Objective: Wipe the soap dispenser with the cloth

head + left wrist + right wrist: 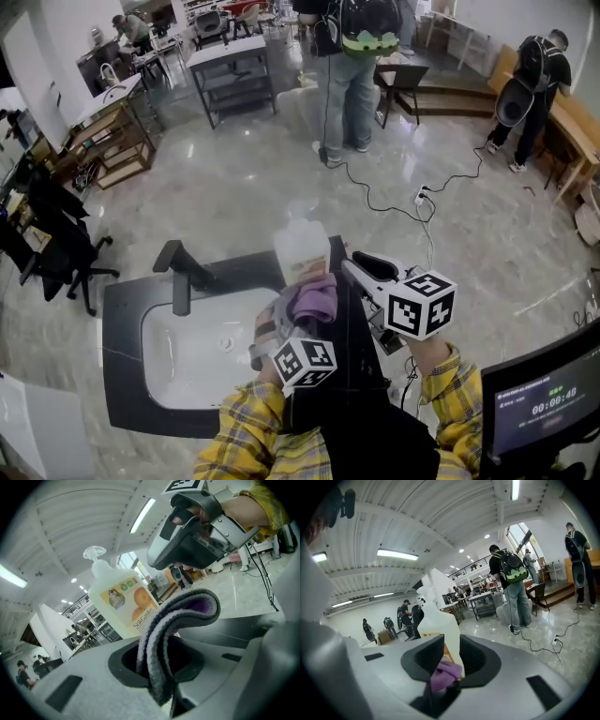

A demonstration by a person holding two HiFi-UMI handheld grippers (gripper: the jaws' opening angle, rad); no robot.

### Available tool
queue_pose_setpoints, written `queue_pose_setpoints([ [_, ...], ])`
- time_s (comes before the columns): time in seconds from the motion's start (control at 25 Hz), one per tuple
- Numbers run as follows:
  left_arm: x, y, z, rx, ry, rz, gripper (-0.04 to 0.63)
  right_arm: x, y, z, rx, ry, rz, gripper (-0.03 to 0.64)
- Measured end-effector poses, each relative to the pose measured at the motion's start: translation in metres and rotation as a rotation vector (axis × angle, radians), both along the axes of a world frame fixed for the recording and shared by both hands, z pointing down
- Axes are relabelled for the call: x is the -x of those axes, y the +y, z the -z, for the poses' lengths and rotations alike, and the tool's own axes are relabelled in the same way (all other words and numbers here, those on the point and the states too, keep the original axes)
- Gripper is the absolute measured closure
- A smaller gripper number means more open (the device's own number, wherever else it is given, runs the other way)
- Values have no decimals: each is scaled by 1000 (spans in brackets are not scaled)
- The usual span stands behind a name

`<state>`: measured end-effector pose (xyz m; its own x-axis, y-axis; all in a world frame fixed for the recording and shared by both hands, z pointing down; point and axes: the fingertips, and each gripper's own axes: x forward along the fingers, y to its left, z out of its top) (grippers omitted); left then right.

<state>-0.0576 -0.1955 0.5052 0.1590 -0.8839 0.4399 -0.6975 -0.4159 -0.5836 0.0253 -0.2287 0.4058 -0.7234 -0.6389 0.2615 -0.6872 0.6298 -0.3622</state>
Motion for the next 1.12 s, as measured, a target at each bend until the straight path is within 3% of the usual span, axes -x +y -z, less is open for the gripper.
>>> queue_pose_setpoints([
  [0.64, 11, 8, -43, 139, 15, 1, 523, 13, -3, 2, -27, 11, 56, 525],
  [0.88, 16, 23, -21, 144, 182, 10, 523, 18, -2, 5, -38, 9, 80, 525],
  [1.12, 17, 51, 14, 140, 303, -71, 523, 26, 5, 4, -32, 13, 87, 525],
])
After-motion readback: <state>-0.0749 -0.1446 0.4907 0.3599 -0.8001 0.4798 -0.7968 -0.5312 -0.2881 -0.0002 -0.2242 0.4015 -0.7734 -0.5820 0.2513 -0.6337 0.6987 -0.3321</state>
